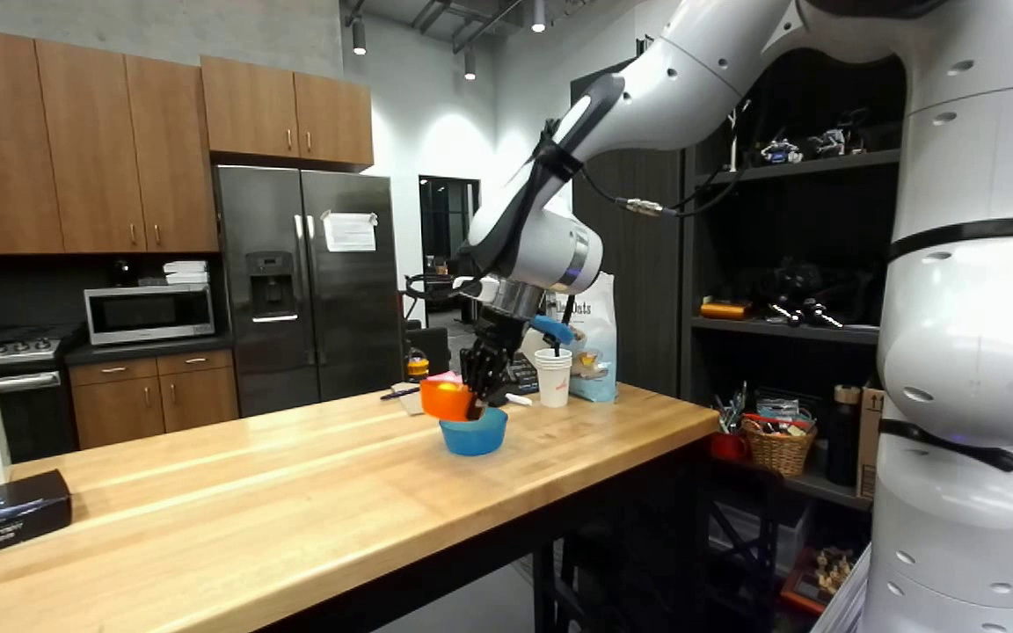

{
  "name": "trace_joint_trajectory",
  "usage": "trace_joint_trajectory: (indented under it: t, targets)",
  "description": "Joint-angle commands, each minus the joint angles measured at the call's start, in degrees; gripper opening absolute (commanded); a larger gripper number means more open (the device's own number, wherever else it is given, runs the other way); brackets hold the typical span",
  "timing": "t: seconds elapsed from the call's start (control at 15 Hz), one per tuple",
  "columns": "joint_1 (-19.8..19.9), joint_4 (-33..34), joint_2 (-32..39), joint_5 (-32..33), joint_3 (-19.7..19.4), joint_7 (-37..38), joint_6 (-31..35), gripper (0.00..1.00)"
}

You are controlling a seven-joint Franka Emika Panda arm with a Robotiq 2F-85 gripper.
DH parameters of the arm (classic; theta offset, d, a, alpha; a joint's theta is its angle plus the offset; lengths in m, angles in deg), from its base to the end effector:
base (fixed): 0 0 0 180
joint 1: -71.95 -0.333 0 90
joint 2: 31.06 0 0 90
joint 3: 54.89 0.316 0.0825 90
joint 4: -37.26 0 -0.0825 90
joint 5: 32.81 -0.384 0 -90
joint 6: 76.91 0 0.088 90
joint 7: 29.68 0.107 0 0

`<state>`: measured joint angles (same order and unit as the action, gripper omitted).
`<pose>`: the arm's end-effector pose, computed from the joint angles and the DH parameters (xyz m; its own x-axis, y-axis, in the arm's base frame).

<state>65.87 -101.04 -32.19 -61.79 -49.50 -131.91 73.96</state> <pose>0.4986 0.0889 0.3398 -0.0326 0.9578 0.2857 0.9728 -0.0352 0.2289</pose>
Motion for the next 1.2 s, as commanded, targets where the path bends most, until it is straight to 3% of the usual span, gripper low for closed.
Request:
trace_joint_trajectory:
  t: [0.0,0.53,0.93,1.13]
  targets:
    - [-0.27,0.43,-2.4,-16.17,-0.6,-10.21,-0.9,0.01]
    - [0.73,-0.27,-2.56,-53.74,-3.16,-35.37,-7.34,0.01]
    - [3.32,-2.36,-1.69,-69.18,-4.51,-46.37,-22.1,0.01]
    - [4.49,-3.75,-1.11,-72.91,-5.08,-49.78,-29.47,0.01]
